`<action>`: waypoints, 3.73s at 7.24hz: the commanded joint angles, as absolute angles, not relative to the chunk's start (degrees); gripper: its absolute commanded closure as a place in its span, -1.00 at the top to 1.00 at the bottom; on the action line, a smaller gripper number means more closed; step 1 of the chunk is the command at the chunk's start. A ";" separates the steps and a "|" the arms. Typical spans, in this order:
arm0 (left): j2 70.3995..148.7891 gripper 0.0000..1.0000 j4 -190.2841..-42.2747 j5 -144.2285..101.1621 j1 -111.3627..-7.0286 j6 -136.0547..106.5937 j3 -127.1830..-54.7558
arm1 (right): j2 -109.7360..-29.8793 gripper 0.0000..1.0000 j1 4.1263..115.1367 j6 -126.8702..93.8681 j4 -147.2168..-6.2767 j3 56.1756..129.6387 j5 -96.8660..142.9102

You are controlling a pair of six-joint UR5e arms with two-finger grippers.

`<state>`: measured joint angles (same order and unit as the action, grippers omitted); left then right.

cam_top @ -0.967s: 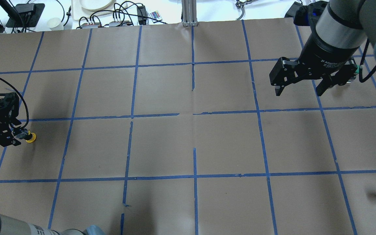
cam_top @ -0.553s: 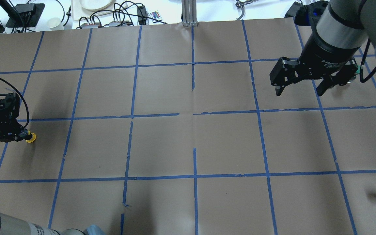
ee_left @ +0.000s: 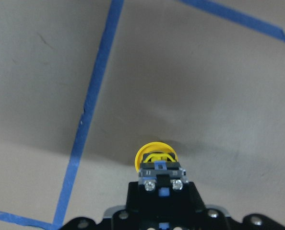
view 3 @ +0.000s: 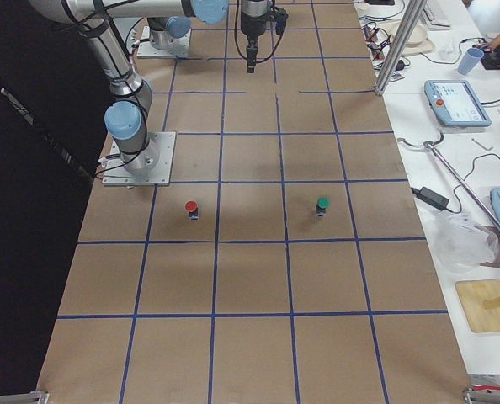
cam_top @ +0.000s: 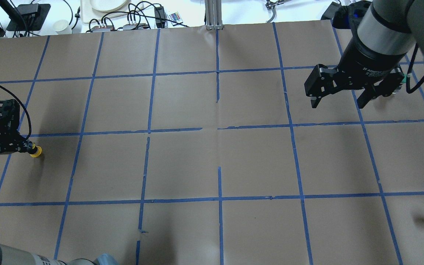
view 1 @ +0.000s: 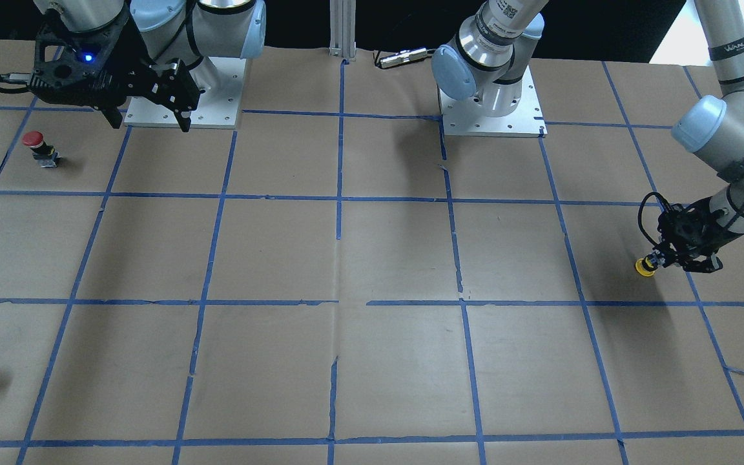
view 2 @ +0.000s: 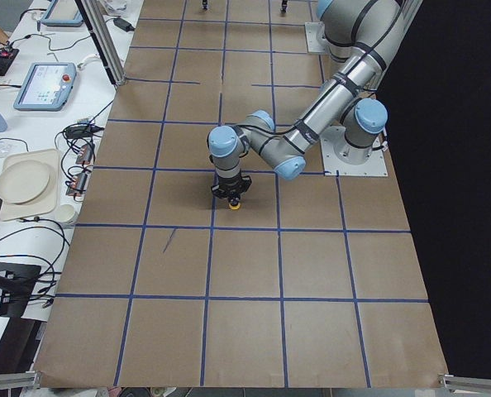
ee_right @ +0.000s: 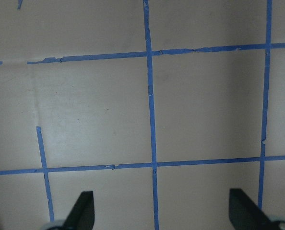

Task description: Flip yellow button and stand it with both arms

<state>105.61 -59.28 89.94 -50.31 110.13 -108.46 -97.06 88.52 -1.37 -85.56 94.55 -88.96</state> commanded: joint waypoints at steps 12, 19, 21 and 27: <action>80.86 -0.74 -85.73 9.61 -82.51 94.93 -107.75 | -93.61 1.00 72.42 -35.50 -55.25 91.58 -35.74; 84.62 -0.74 -60.26 6.68 -89.55 74.57 -107.14 | -96.32 0.99 76.36 -49.74 -49.83 91.49 -18.98; 84.38 -0.78 -58.71 6.68 -90.17 64.40 -107.31 | -96.94 0.99 76.20 -51.15 -48.96 91.32 -19.07; 84.37 -0.80 -61.79 5.80 -91.32 62.05 -106.79 | -99.32 0.99 76.55 -52.65 -48.69 91.41 -16.98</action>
<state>84.18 -61.44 5.92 -91.09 62.10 -106.95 -99.28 76.40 -52.53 -48.69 91.40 -18.39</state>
